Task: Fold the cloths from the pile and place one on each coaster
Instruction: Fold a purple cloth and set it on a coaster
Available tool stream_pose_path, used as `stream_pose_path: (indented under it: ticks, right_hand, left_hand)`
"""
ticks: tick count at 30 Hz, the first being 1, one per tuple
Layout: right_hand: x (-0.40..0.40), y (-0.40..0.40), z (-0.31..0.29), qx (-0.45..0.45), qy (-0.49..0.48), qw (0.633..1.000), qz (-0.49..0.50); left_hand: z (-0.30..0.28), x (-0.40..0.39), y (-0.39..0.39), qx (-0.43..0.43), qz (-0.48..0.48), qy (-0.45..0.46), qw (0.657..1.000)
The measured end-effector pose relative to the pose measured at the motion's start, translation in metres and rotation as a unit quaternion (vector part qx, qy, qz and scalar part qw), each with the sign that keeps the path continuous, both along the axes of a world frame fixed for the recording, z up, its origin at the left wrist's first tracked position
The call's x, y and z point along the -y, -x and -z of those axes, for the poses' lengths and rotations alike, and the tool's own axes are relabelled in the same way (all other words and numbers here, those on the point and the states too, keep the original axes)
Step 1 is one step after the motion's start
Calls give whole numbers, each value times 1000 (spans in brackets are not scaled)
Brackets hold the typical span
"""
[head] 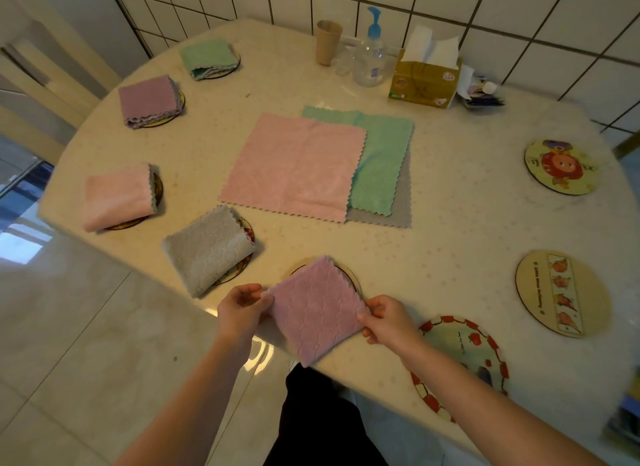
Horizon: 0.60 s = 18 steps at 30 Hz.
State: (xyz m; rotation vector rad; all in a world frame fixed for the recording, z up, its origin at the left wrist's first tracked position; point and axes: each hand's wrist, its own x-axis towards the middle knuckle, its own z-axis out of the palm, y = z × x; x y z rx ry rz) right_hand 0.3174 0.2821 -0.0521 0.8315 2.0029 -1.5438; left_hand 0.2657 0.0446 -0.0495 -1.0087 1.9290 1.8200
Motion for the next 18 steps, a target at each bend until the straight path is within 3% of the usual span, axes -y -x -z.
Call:
stream_pose_path:
  ticks: [6,9,11,14,16,18]
  right_hand:
    - [-1,-3,1,-18,-20,999,20]
    - [-3,-3,0,-15,-72,997,-14]
    - [-5,0,-3,1,-104,993,-50]
    - [-14,14,-10,47,-140,981,-128]
    - [-22,29,-14,32,-206,962,-177]
    - [-28,52,-18,-9,-263,946,-192]
  left_hand:
    - [0,-3,3,-43,40,60,996]
    - [1,-4,2,-49,121,176,976]
    - [2,-3,4,-95,204,272,936]
    - [1,-1,16,-172,334,381,845]
    - [-2,1,30,-228,393,410,791]
    - [-8,0,53,-265,424,391,773]
